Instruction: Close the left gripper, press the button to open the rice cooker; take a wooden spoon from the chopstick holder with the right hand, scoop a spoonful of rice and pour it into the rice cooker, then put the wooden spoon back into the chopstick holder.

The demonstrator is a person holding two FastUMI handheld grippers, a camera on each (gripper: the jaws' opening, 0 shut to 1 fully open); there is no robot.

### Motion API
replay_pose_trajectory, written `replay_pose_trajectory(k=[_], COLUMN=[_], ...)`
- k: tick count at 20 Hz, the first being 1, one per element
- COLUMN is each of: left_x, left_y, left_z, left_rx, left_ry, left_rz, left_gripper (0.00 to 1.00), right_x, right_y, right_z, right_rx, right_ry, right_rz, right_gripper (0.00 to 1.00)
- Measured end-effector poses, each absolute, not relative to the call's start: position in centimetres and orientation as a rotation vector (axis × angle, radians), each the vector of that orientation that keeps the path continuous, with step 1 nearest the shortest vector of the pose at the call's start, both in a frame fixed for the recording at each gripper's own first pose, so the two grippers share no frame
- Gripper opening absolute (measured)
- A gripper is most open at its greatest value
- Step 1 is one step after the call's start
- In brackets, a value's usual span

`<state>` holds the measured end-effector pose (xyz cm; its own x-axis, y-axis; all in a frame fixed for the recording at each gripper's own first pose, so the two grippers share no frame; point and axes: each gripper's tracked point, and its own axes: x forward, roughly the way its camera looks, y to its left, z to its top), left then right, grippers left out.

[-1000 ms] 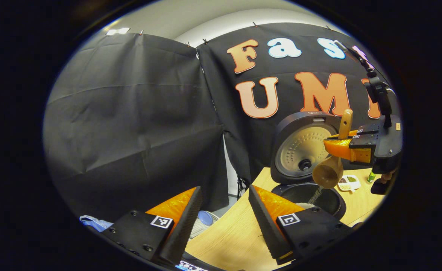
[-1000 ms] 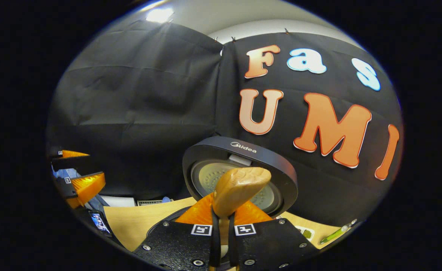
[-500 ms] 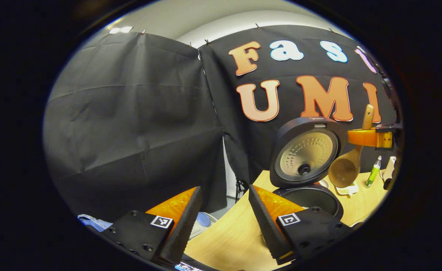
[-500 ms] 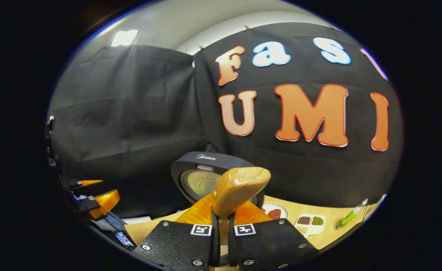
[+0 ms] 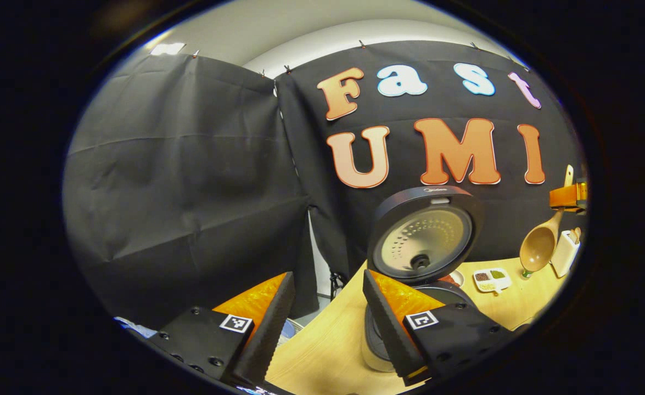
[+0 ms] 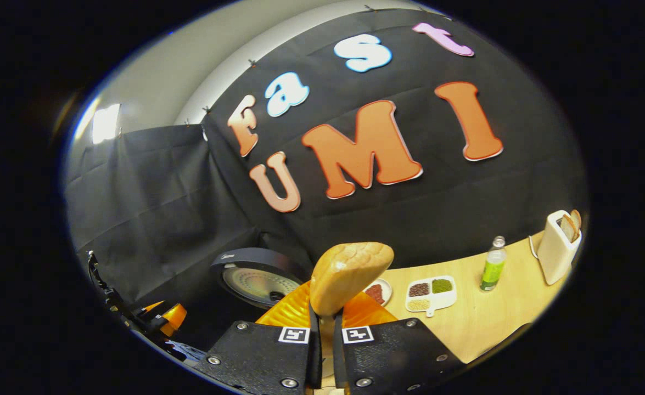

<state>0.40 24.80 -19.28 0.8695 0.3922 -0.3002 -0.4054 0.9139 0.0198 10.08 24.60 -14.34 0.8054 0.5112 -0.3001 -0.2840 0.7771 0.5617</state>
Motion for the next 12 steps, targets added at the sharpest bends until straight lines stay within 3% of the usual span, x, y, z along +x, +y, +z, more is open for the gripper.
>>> replay_pose_trajectory(k=[12], left_x=[2.8], left_y=[17.0], left_z=[-18.0], left_rx=[-0.054], left_ry=[0.322], left_rz=[0.305], left_gripper=[0.87], right_x=[5.1], right_y=[4.8], right_z=[-23.7], right_rx=[0.511], right_ry=[0.565], right_rz=[0.06], right_gripper=[0.07])
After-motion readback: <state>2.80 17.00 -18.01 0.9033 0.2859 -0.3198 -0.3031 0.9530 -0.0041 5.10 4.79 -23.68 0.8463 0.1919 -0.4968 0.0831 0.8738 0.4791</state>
